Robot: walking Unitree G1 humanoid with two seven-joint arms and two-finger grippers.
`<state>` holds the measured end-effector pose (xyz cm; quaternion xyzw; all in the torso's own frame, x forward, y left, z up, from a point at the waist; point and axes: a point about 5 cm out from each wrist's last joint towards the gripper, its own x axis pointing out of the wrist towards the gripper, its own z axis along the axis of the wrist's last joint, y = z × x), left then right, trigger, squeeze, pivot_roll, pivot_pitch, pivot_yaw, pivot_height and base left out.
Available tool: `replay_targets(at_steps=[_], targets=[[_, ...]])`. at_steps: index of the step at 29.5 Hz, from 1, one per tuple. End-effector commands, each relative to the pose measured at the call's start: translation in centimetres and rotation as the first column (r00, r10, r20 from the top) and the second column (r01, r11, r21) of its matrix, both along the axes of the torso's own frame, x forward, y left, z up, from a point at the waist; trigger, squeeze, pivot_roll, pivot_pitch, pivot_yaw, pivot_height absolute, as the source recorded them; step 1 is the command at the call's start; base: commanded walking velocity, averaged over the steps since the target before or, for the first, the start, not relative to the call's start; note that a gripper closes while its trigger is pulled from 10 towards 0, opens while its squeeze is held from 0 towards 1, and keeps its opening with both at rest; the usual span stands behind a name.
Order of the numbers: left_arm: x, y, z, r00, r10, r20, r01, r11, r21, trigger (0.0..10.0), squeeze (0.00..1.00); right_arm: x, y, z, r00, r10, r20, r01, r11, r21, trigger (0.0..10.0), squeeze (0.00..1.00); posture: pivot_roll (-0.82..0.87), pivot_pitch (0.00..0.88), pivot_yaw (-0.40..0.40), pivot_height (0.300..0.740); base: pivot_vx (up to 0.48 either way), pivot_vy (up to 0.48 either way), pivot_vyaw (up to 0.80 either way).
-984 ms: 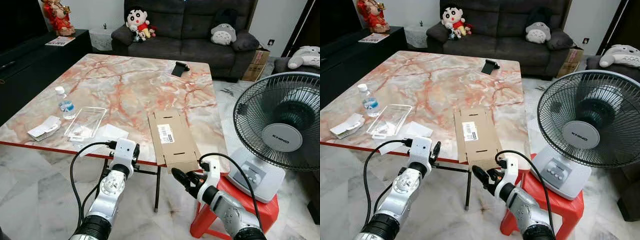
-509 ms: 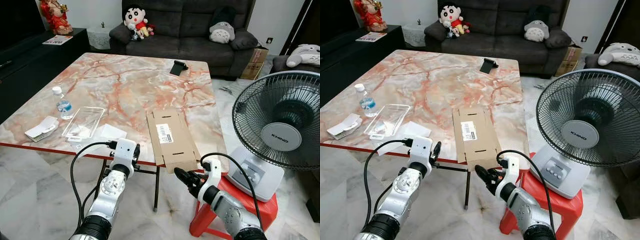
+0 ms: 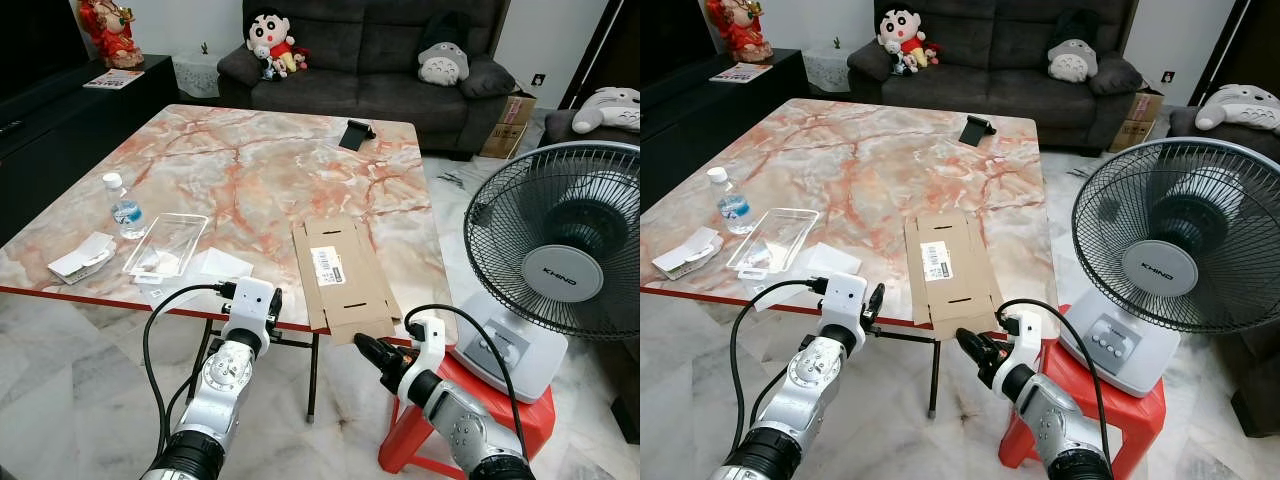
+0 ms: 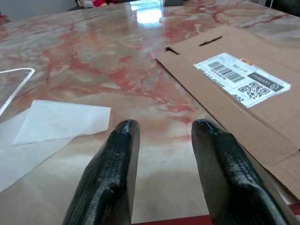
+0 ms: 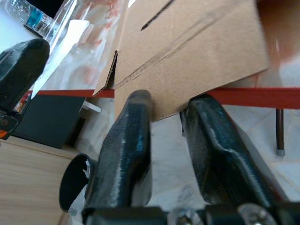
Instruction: Picking trash to rubbish bin
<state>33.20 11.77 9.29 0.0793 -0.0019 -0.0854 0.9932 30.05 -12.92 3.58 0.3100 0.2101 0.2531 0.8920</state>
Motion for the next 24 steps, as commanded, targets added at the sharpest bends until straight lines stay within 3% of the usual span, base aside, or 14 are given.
replay_targets(at_steps=[1, 18, 19, 20, 24], targets=[[-0.1, -0.2, 0.1, 1.0, -0.019, -0.001, 0.019, 1.0, 0.007, 10.0, 0.0, 0.7, -0.1, 1.3, 0.997, -0.014, 0.07, 0.014, 1.0, 0.008, 0.0, 0.0, -0.03, 0.032, -0.039, 0.74, 0.0, 0.0, 0.0], [-0.1, -0.6, 0.2, 1.0, -0.025, 0.01, 0.025, 1.0, 0.008, 10.0, 0.0, 1.9, 0.0, 3.9, 0.972, -0.061, 0.226, 0.055, 0.998, 0.031, 0.0, 0.0, -0.03, 0.033, -0.039, 0.74, 0.0, 0.0, 0.0], [-0.1, -0.6, 0.3, 1.0, -0.023, 0.02, 0.023, 1.0, 0.005, 10.0, 0.0, 1.9, 0.2, 4.4, 0.962, -0.044, 0.27, 0.051, 0.998, -0.02, 10.0, 0.0, -0.03, 0.031, -0.038, 0.74, 0.0, 0.0, 0.0], [-0.1, -0.6, 0.4, 0.999, -0.014, 0.037, 0.014, 1.0, 0.004, 10.0, 0.0, 2.0, 0.8, 5.0, 0.941, -0.019, 0.339, 0.052, 0.995, -0.089, 10.0, 0.0, -0.03, 0.031, -0.038, 0.74, 0.0, 0.0, 0.0], [-0.1, -0.5, 0.7, 0.997, 0.016, 0.071, -0.015, 1.0, -0.007, 10.0, 0.0, 2.3, 1.5, 5.9, 0.906, -0.021, 0.422, 0.103, 0.979, -0.174, 10.0, 0.0, -0.04, 0.033, -0.039, 0.74, 0.0, 0.0, 0.0]])
